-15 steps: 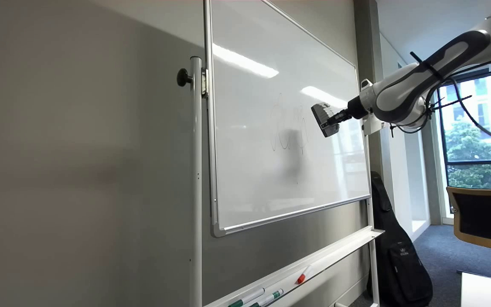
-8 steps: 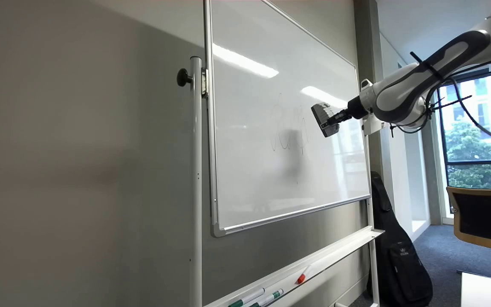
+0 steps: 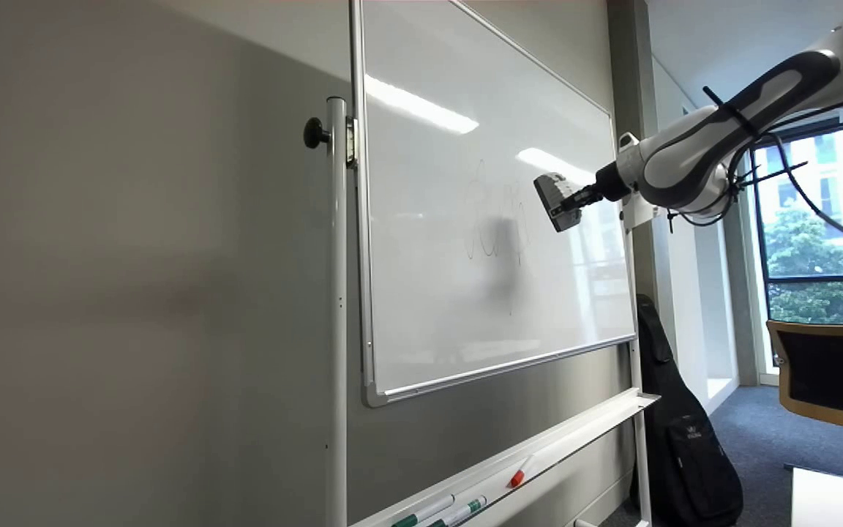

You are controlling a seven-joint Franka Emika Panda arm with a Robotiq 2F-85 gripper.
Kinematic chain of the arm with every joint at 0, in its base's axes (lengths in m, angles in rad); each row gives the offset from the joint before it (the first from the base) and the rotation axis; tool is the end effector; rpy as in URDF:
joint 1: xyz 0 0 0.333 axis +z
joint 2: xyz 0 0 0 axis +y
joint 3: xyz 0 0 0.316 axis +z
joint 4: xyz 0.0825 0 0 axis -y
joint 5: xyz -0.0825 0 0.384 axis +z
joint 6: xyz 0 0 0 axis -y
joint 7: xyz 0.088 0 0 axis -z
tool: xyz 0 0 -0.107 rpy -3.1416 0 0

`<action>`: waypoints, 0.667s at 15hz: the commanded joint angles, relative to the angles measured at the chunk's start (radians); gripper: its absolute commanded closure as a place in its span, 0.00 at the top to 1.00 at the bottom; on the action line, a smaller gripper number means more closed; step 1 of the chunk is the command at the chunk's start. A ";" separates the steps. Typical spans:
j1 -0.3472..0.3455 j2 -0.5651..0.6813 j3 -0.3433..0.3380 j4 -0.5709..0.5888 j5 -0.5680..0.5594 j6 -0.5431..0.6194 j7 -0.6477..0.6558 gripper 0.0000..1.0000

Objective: Pick up the duster, clean the whiteboard and then put the duster back down

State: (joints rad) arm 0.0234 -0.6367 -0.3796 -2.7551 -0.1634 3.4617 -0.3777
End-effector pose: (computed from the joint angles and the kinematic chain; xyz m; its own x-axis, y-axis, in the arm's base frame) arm 0.3564 -0.1365 0.5525 0.2813 0.2406 0.9290 -0.0983 -0.9557 0.2773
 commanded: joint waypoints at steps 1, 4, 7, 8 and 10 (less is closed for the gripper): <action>0.028 0.033 -0.005 0.060 0.015 0.000 0.001 0.38; 0.083 0.047 -0.020 0.132 0.058 0.000 0.046 0.38; 0.130 0.090 -0.032 0.202 0.099 0.000 0.084 0.38; 0.140 0.108 -0.034 0.221 0.112 0.000 0.093 0.38; 0.162 0.150 -0.043 0.260 0.138 0.000 0.115 0.38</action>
State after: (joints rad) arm 0.1420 -0.5658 -0.4002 -2.5770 -0.0664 3.4613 -0.2994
